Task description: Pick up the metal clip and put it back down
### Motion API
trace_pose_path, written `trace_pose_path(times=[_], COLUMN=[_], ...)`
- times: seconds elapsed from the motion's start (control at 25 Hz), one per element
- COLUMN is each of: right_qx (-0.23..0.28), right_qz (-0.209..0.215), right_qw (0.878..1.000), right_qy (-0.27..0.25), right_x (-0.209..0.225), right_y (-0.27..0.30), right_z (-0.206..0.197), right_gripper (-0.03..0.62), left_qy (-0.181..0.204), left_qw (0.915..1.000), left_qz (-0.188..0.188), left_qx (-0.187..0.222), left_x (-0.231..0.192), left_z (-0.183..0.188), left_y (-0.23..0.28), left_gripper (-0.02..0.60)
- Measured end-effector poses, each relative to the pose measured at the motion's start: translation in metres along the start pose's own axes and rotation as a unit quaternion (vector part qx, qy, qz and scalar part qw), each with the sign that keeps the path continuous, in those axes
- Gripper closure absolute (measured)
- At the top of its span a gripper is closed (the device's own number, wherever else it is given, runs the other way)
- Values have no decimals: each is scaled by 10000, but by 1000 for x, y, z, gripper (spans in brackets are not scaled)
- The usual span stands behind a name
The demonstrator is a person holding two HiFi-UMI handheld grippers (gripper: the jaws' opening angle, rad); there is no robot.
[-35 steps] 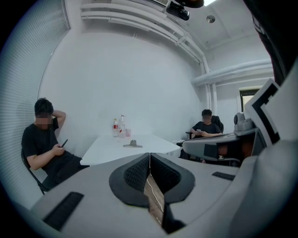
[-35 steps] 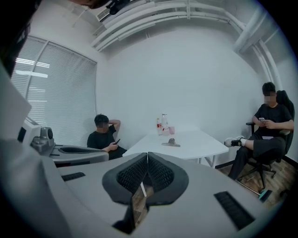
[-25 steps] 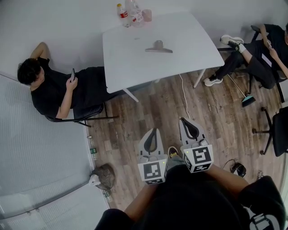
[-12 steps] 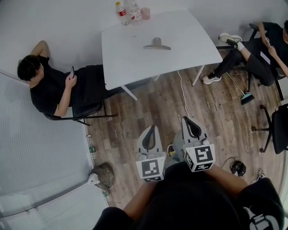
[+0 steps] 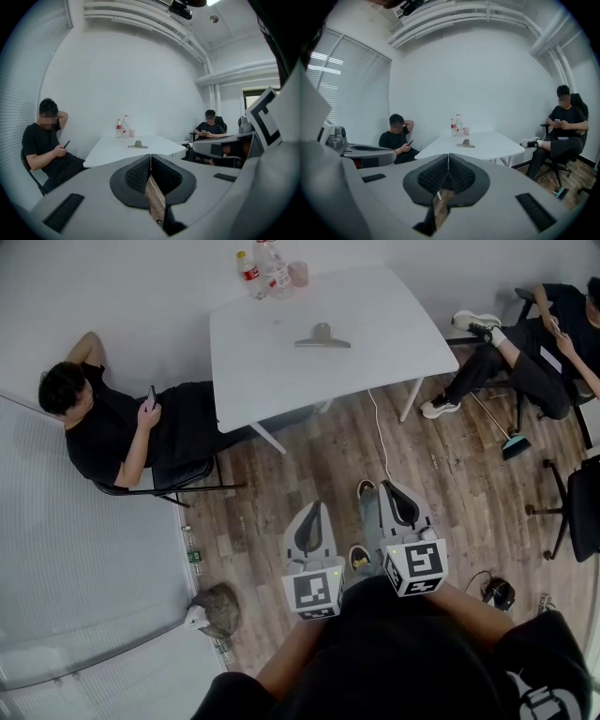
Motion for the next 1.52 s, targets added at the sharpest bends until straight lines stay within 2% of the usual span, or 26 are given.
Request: trace_pose_path(times=[0.2,0.44,0.76,1.2,1.36,1.52], right_qx=[39,-26,-243,-414,-544,-595], right_qz=[15,-11,-107,-185,-189,-190], right_qw=[10000,9997,9989,9979,9972,9969], right_qy=[76,256,388,465,482,482], right_x=[12,44,80,103,113,126], right_y=[17,65,118,158,181,207], right_z=[-4,-7,-17,-32,-36,-39], right_gripper=[576,576,576,575,576,576], left_qy=[94,133,191,249,76,179], left_qw=[9999,9995,9992,9985,9980,9976], left_qz=[99,237,151,72,50,103], left_qx=[-9,-131,-308,-491,-621,-660], left_x=[-3,-13,-19,-29,-35,-45], left_z=[3,19,28,23,23,22], left_y=[19,74,140,190,215,240], left_gripper=[560,558,558,560,558,559])
Point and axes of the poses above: the fingertips, and each gripper's own axes: y forward along the fingers, x to its right, z out of its top, the point moved 8 cm from there along -y, backward along the fingers, and after that the axes turned 15 degrees about -y, right-handed, at the moved point
